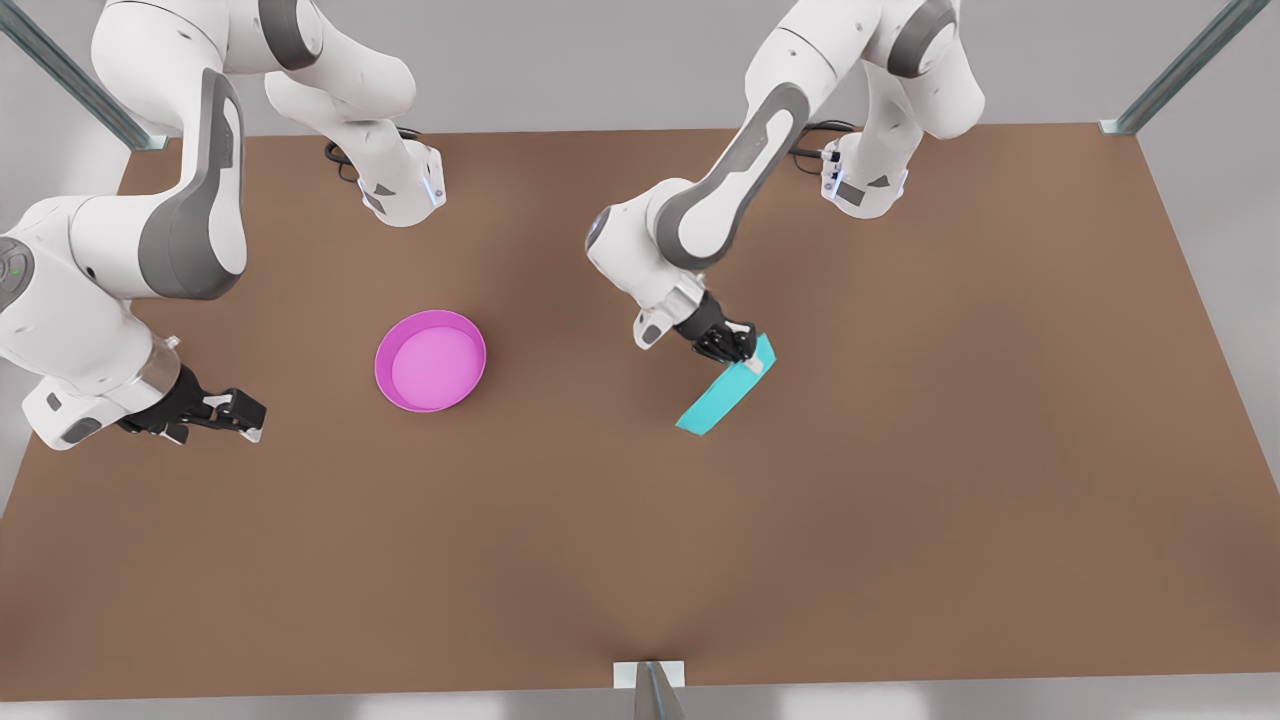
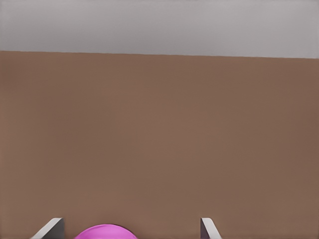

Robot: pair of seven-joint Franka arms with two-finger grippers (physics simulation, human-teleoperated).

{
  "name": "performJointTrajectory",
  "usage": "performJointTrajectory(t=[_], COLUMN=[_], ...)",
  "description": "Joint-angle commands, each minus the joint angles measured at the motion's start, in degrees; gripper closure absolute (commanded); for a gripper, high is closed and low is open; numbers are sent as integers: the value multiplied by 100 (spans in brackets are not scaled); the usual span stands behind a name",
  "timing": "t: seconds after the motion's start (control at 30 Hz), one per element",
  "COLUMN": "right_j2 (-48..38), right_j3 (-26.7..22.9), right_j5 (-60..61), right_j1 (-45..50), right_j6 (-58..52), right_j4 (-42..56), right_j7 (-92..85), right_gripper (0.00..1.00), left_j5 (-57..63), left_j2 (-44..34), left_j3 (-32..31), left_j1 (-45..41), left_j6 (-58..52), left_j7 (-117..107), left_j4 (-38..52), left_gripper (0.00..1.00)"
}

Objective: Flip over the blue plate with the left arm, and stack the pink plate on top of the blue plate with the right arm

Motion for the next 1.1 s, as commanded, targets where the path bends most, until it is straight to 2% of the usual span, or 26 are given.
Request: performJointTrajectory(t=[0.0, 0.17, 0.4, 0.8, 0.83, 0.87, 0.9, 1.07], right_j2=[0, 8, 8, 0, 0, 0, 8, 8], right_j3=[0, 0, 0, 0, 0, 0, 0, 0], right_j5=[0, 0, -9, 0, 0, 0, -9, -9], right_j1=[6, 6, 6, -3, -3, -3, -3, 6], right_j6=[0, 0, 0, 0, 0, 0, 9, 9], right_j4=[0, -9, -9, 0, 0, 0, 0, -9], right_j7=[0, 0, 0, 0, 0, 0, 0, 0], right_gripper=[0, 0, 0, 0, 0, 0, 0, 0], left_j5=[149, 984, 2038, 2399, 2399, 2399, 2408, 2399], left_j2=[17, 351, 992, 2012, 2012, 2012, 2030, 2267], left_j3=[4, 4, 4, 4, 4, 4, 4, 4], left_j1=[-13, -426, -804, -892, -892, -892, -892, -892], left_j6=[12, -102, -980, -1307, -1307, -1307, -1315, -1447], left_j7=[-9, -597, -1098, -1520, -1529, -1477, -1512, -1529], left_j4=[-5, -6, 117, 583, 583, 583, 583, 741], left_gripper=[79, 79, 79, 79, 75, 41, 0, 0])
